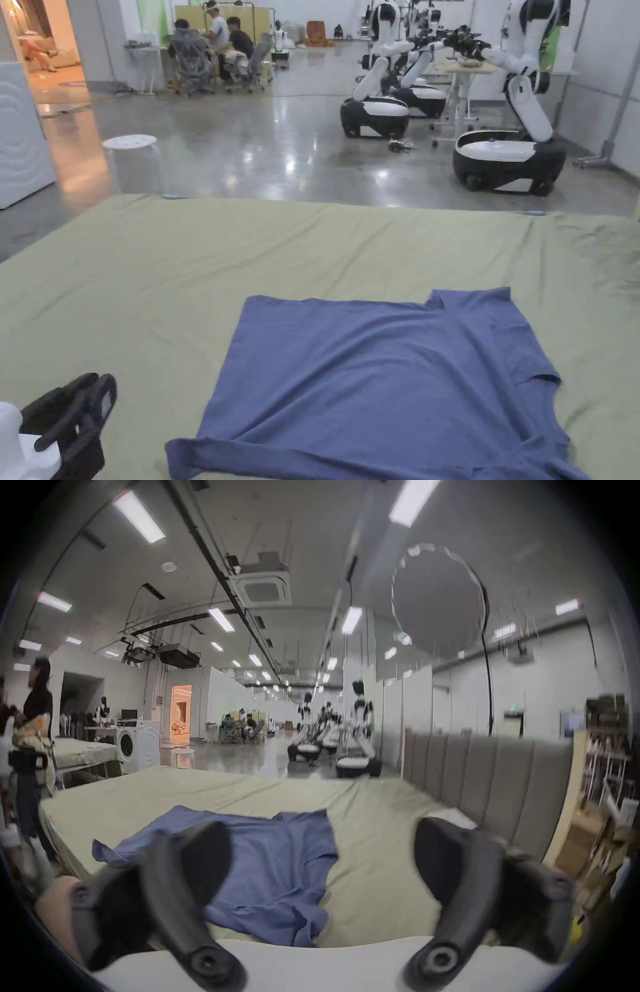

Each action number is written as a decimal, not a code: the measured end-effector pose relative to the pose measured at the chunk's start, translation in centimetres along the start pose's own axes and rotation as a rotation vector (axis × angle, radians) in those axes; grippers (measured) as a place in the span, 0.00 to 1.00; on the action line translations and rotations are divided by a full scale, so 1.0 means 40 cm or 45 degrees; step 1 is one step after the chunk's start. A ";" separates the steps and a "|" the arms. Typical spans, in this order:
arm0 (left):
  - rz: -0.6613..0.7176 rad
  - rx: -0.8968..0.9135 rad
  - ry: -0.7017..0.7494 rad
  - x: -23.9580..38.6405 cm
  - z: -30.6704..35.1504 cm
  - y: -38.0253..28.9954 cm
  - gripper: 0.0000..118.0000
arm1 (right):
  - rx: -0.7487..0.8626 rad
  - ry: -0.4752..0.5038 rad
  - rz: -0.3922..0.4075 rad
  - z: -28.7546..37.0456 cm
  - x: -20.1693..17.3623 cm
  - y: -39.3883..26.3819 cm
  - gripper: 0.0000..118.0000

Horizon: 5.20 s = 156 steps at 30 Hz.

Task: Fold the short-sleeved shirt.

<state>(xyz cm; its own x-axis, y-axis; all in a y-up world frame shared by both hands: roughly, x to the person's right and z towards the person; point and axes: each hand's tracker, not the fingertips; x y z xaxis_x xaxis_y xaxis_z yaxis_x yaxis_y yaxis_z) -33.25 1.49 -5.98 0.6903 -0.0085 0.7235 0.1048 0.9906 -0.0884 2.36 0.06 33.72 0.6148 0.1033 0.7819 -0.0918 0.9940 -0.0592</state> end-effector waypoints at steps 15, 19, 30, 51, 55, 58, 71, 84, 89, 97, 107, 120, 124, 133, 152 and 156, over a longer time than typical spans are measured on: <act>0.108 -0.567 -0.105 -0.038 -0.290 -0.196 0.44 | -0.028 0.063 -0.099 -0.007 -0.020 0.003 0.00; 0.122 -0.606 -0.124 -0.057 -0.391 -0.259 0.98 | -0.064 0.056 -0.128 -0.019 -0.008 0.001 0.00; 0.224 -0.840 -0.263 -0.051 -0.533 -0.378 0.19 | -0.157 0.030 -0.152 -0.034 0.004 -0.027 0.00; 0.140 -0.633 -0.304 -0.013 -0.429 -0.239 0.05 | -1.012 0.257 -0.215 -0.351 0.071 -0.311 0.97; 0.176 -0.637 -0.302 -0.030 -0.439 -0.240 0.05 | -1.022 0.260 -0.259 -0.394 0.067 -0.365 0.97; 0.187 -0.648 -0.295 -0.038 -0.447 -0.242 0.05 | -1.104 0.319 -0.270 -0.422 0.068 -0.409 0.93; 0.163 -0.557 -0.277 -0.022 -0.365 -0.208 0.05 | -0.723 0.366 -0.414 -0.283 0.097 -0.277 0.07; 0.174 -0.483 -0.268 -0.016 -0.165 -0.186 0.05 | -0.592 0.335 -0.408 -0.093 0.145 -0.177 0.07; 0.176 -0.460 -0.265 -0.006 -0.228 -0.156 0.05 | -0.551 0.347 -0.472 -0.191 0.146 -0.166 0.07; 0.136 -0.525 -0.215 0.004 -0.468 -0.120 0.05 | -0.602 0.370 -0.481 -0.500 0.135 -0.166 0.07; 0.126 -0.768 -0.143 0.027 -0.748 -0.231 0.05 | -0.841 0.352 -0.343 -0.792 0.031 -0.295 0.07; 0.143 -0.597 -0.131 0.027 -0.693 -0.226 0.97 | -0.683 0.260 -0.261 -0.774 0.014 -0.313 0.95; 0.172 -0.460 -0.096 0.000 -0.508 -0.120 0.96 | -0.578 0.281 -0.287 -0.613 0.041 -0.184 0.99; 0.046 -0.179 -0.036 -0.015 -0.189 -0.103 0.04 | -0.209 0.055 -0.103 -0.184 0.044 -0.061 0.01; 0.113 -0.815 -0.148 0.015 -0.529 -0.329 0.98 | -0.301 0.067 -0.249 -0.137 0.089 -0.110 0.01; 0.123 -0.920 -0.116 0.021 -0.600 -0.395 0.98 | -0.322 0.072 -0.256 -0.138 0.071 -0.105 0.01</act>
<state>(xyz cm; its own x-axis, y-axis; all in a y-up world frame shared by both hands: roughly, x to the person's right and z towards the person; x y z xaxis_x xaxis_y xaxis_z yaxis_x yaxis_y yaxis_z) -17.16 -17.44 -20.42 0.6614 0.1169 0.7409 0.5141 0.6486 -0.5613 8.82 -3.62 32.75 0.6443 -0.1012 0.7581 0.2289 0.9713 -0.0649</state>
